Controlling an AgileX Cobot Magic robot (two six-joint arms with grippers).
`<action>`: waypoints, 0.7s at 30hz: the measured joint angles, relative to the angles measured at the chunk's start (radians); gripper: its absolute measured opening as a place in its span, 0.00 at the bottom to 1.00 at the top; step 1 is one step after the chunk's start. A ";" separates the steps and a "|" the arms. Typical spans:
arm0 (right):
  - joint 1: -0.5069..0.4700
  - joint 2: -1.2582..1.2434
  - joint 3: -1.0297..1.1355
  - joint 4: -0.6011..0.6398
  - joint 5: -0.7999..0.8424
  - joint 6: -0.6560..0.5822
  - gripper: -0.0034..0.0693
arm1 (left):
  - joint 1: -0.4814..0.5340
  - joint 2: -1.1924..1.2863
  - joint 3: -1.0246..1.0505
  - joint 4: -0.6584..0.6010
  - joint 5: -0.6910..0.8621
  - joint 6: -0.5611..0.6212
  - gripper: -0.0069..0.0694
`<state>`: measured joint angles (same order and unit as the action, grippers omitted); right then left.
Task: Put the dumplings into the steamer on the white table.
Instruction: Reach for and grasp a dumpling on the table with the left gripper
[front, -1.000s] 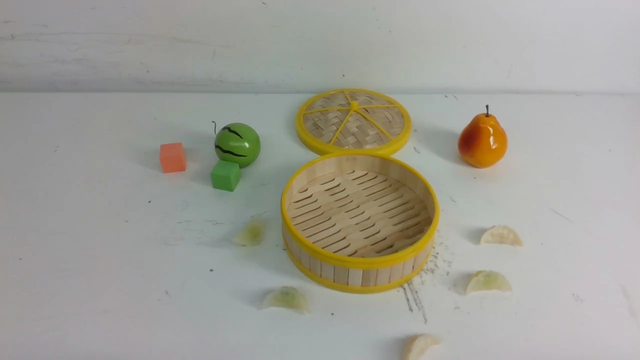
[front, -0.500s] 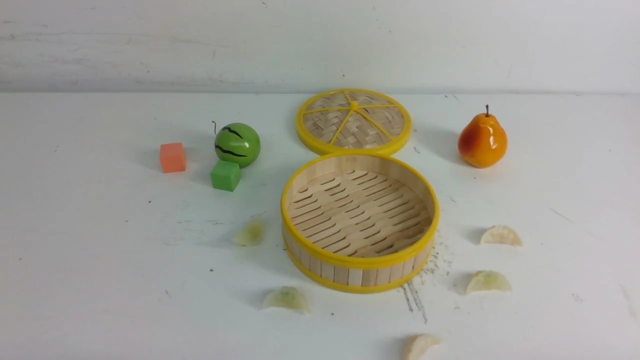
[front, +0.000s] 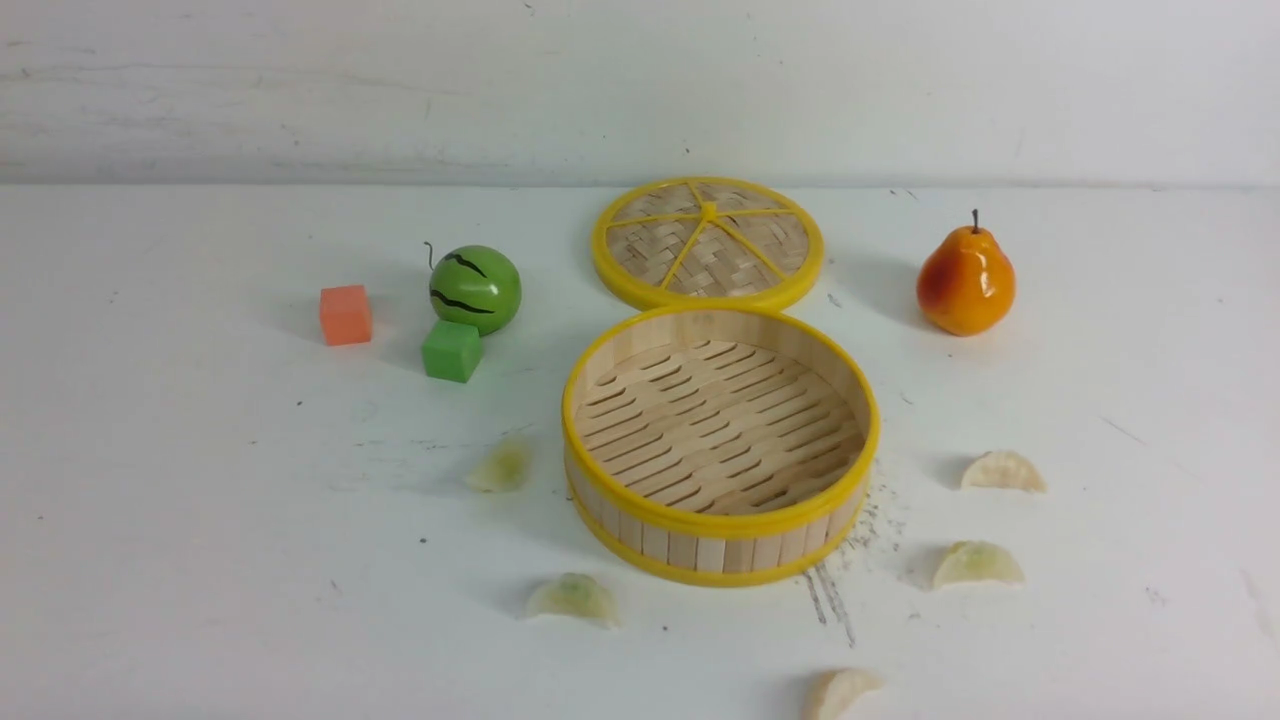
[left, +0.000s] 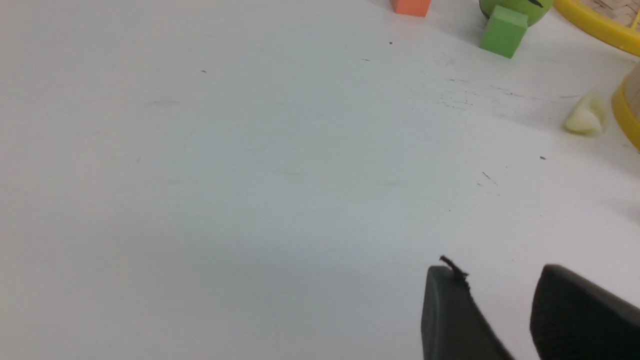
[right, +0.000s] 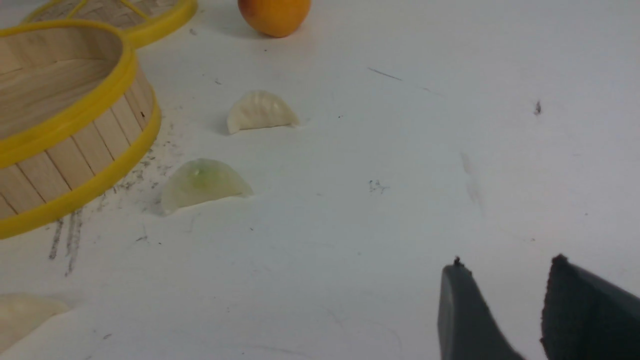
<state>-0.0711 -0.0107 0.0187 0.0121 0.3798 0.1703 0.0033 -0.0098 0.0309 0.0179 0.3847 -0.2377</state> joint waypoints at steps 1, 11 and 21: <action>0.000 0.000 0.000 0.002 0.000 0.000 0.38 | 0.000 0.000 0.000 0.000 0.000 0.000 0.40; 0.000 0.000 -0.001 0.011 0.004 0.001 0.38 | 0.000 0.000 0.000 0.000 0.000 0.000 0.40; 0.000 0.000 0.000 0.497 0.031 0.193 0.38 | 0.000 0.000 0.000 -0.550 -0.042 -0.427 0.40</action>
<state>-0.0711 -0.0107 0.0189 0.5090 0.4107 0.3628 0.0033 -0.0098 0.0309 -0.5323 0.3422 -0.6644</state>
